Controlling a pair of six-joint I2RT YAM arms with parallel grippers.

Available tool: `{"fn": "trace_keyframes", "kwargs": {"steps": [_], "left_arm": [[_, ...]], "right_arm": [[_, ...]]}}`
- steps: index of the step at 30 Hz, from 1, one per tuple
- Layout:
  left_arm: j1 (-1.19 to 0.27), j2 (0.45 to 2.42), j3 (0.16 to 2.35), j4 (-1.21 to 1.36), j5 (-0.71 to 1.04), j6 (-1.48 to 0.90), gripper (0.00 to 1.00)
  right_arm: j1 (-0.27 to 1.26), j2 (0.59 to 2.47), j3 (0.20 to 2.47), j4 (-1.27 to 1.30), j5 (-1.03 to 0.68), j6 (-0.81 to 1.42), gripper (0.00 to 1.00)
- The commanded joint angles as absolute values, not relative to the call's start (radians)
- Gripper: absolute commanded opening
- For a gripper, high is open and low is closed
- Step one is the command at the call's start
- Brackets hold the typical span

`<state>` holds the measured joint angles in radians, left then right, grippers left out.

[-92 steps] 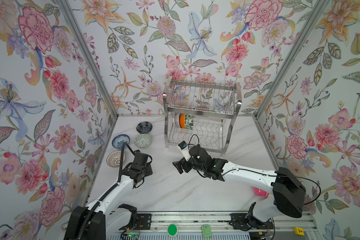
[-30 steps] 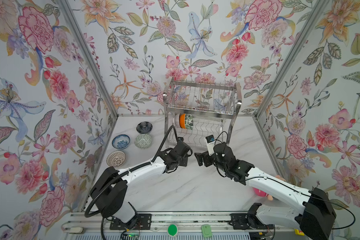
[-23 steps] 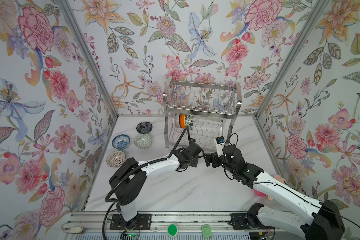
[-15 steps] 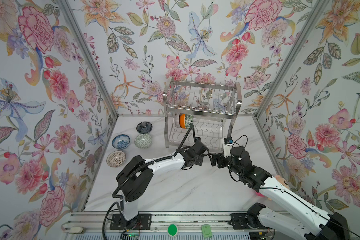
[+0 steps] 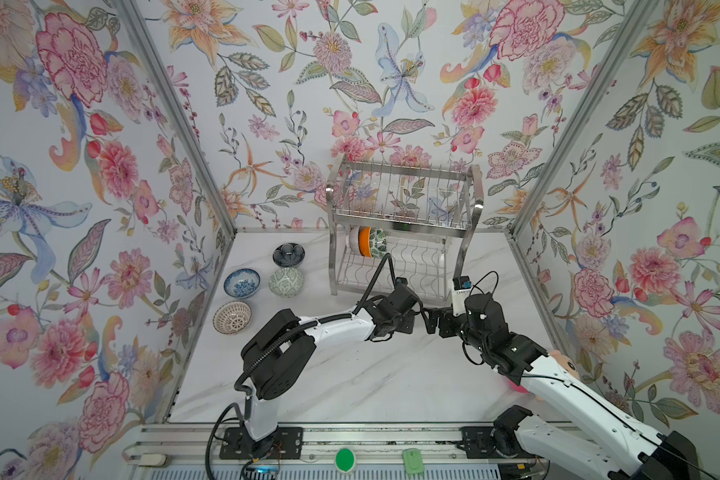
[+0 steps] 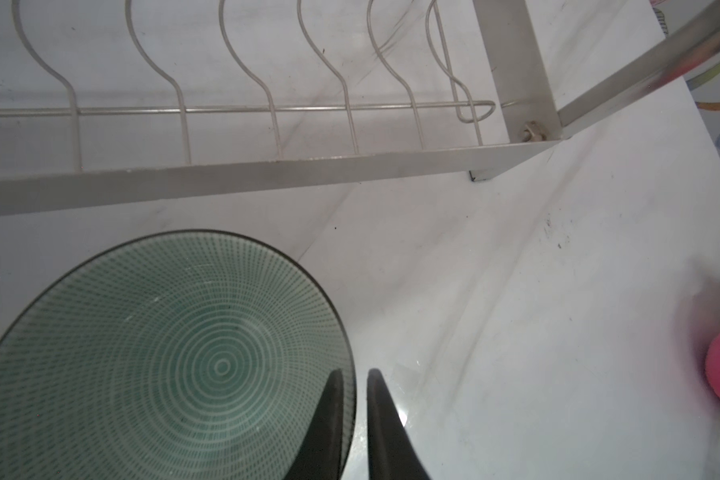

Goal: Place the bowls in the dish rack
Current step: 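Close the left gripper on the green bowl rim and lift it toward the right gripper, then grasp the green bowl rim with the right gripper while the left gripper opens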

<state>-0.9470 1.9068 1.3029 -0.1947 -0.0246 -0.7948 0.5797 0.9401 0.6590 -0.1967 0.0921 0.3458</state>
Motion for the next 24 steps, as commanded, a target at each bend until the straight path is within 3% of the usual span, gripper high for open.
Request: {"fn": "trace_keyframes", "kwargs": {"steps": [1, 18, 24], "left_arm": [[-0.957, 1.919, 1.298, -0.183, -0.007, -0.813, 0.17], [-0.906, 1.782, 1.319, -0.291, -0.088, -0.727, 0.37], [-0.867, 1.678, 1.282, -0.309, -0.101, -0.699, 0.39]], "right_arm": [[0.571, 0.933, 0.646, -0.219, 0.070, 0.364, 0.99], [0.524, 0.945, 0.678, -0.233, 0.010, 0.392, 0.99], [0.522, 0.971, 0.703, -0.233, 0.000, 0.400, 0.99]]}}
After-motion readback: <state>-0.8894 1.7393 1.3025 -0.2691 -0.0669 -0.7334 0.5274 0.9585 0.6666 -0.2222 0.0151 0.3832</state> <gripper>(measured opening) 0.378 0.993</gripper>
